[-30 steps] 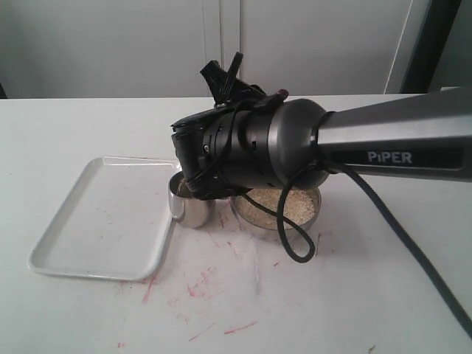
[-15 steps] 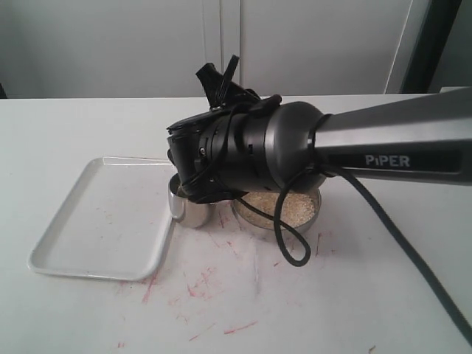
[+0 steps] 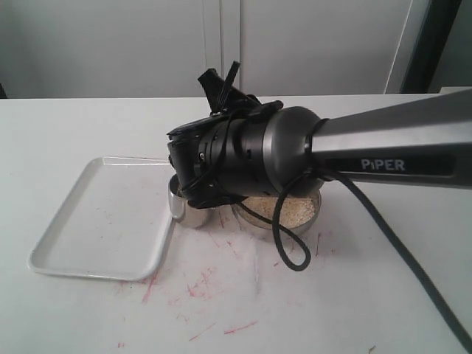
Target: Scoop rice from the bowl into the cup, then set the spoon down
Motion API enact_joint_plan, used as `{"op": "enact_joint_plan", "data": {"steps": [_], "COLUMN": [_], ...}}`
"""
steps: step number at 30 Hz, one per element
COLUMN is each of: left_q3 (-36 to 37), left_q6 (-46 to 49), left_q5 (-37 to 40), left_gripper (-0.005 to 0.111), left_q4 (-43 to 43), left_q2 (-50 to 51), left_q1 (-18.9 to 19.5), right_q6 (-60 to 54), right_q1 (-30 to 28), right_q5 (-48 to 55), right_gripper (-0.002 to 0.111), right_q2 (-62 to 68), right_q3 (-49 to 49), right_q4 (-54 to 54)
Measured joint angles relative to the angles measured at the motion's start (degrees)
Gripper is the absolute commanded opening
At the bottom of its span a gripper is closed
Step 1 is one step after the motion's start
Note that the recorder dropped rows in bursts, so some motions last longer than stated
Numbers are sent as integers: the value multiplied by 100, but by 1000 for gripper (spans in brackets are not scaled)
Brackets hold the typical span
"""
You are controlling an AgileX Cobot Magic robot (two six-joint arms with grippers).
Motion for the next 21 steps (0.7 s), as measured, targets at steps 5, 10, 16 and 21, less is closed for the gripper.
{"op": "enact_joint_plan", "data": {"steps": [5, 10, 16, 21], "left_q3": [0, 0, 0, 0], "left_q6": [0, 0, 0, 0], "left_q5": [0, 0, 0, 0], "left_gripper": [14, 14, 14, 14], "left_q4": [0, 0, 0, 0], "left_q2": [0, 0, 0, 0], "left_q1": [0, 0, 0, 0], "right_q6": [86, 274, 249, -48], "right_q1": [37, 37, 31, -19], "right_q5": [45, 84, 76, 42], "right_gripper": [0, 0, 0, 0], "right_q2": [9, 9, 9, 23], "right_q3": [65, 65, 65, 65], "right_q4": [-324, -386, -478, -69]}}
